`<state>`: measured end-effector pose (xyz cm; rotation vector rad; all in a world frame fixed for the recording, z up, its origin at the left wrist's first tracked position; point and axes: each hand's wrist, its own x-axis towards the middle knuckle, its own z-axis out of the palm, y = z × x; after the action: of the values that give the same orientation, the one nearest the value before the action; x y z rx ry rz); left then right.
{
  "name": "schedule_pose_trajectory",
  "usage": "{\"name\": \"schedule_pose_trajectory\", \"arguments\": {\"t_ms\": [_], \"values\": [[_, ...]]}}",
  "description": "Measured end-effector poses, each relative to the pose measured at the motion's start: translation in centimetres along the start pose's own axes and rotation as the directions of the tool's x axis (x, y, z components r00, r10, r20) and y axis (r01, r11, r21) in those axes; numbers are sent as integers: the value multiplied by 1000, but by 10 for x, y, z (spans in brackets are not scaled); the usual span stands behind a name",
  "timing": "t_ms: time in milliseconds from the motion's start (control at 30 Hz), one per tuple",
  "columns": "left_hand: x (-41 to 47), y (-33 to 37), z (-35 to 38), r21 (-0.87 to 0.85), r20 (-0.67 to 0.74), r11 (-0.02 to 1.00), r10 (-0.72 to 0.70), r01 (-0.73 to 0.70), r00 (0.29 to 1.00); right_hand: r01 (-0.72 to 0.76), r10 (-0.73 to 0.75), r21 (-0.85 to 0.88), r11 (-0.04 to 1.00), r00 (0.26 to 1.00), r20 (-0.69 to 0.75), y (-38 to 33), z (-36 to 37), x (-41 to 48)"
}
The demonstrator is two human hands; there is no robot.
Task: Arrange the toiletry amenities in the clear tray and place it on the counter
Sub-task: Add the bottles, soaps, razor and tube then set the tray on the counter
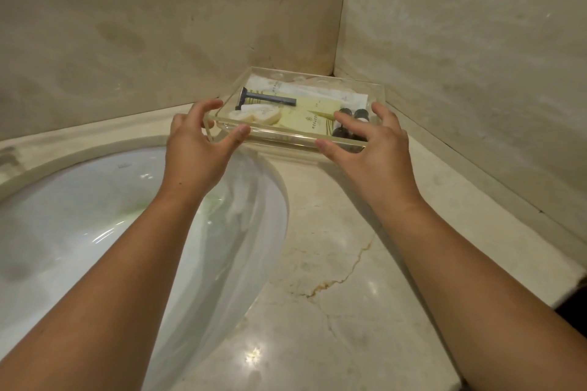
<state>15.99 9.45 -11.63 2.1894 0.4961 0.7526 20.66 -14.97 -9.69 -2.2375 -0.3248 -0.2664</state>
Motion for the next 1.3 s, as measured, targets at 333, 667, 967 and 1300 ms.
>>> {"name": "schedule_pose_trajectory", "arguments": {"t_ms": [333,667,967,1300], "values": [[-9,5,-14,64,29,998,24,-26,999,-55,56,-32,998,998,34,-26,-27,-63],[-29,13,-27,150,-15,988,49,-46,999,-254,184,312,916,954,238,-24,-42,-61],[-55,24,-26,31,22,999,-11,10,1000,-284,223,294,912,948,226,-7,-35,-22],[-48,36,-2,-14,32,1000,-14,14,999,-272,208,364,891,956,205,4,-26,26]]}}
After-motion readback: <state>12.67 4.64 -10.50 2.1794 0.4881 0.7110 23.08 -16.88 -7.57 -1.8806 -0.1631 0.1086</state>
